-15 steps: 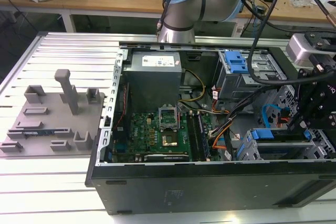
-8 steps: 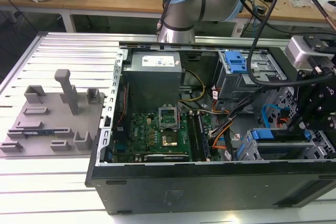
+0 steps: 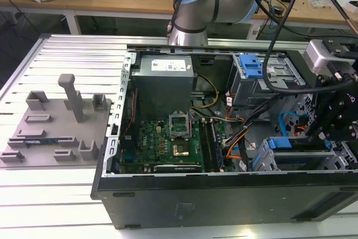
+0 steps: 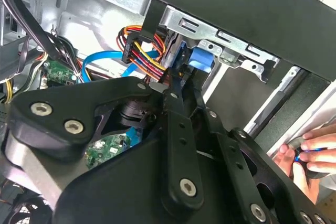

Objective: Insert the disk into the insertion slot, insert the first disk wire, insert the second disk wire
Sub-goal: 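Insert the first disk wire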

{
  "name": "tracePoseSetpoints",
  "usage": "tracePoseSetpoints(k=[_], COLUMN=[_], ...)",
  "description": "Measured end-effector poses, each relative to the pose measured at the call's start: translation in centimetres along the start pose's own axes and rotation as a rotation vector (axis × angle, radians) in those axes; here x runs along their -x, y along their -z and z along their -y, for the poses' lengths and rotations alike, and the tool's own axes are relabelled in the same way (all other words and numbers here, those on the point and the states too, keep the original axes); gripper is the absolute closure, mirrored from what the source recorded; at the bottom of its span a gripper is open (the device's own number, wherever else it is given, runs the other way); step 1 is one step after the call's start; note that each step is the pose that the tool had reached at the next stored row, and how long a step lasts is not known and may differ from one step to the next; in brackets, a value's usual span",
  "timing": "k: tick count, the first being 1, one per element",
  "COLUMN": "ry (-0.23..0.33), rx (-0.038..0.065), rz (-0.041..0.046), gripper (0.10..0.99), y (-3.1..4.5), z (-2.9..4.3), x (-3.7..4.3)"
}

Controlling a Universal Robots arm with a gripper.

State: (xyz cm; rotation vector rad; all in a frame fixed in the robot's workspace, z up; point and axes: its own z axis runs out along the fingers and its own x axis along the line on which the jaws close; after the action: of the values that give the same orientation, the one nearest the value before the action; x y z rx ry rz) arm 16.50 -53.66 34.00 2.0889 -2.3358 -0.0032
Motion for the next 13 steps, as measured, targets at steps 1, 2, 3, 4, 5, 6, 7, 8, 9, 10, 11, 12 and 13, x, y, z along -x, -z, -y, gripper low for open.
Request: tracePoseSetpoints(k=[1,2,3,4,5,6,7,8,9,10,11,12,13], ry=[0.0,0.0,0.0,0.0,0.0,0.0,0.0,0.0,0.0,0.0,0.0,0.0,0.0], rx=[0.0,0.0,0.0,0.0,0.0,0.0,0.0,0.0,0.0,0.0,0.0,0.0,0.0], rz=[0.0,-0.0002,-0.0001,0.0,-0.0001,-0.0001,-0.0002,-0.0002,0.0001,0.0002,0.0002,-0.0001,0.0], gripper=[0.847,0.847,0.847,0.847,0.847,0.847,0.847,0.847,0.847,0.847,0.847,0.847,0.847], y=[0.11,0.26,0.48,0.85,1.64,2.29,2.63,2.86,2.88,2.87,2.88,2.91,2.93], z=[0.0,0.0,0.0,0.0,-0.01,-0.01,-0.02,-0.02,-0.02,-0.02,-0.02,-0.02,-0.01], x=[0.0,0.0,0.0,-0.01,-0.01,0.0,0.0,0.01,0.01,0.01,0.01,0.01,0.01])
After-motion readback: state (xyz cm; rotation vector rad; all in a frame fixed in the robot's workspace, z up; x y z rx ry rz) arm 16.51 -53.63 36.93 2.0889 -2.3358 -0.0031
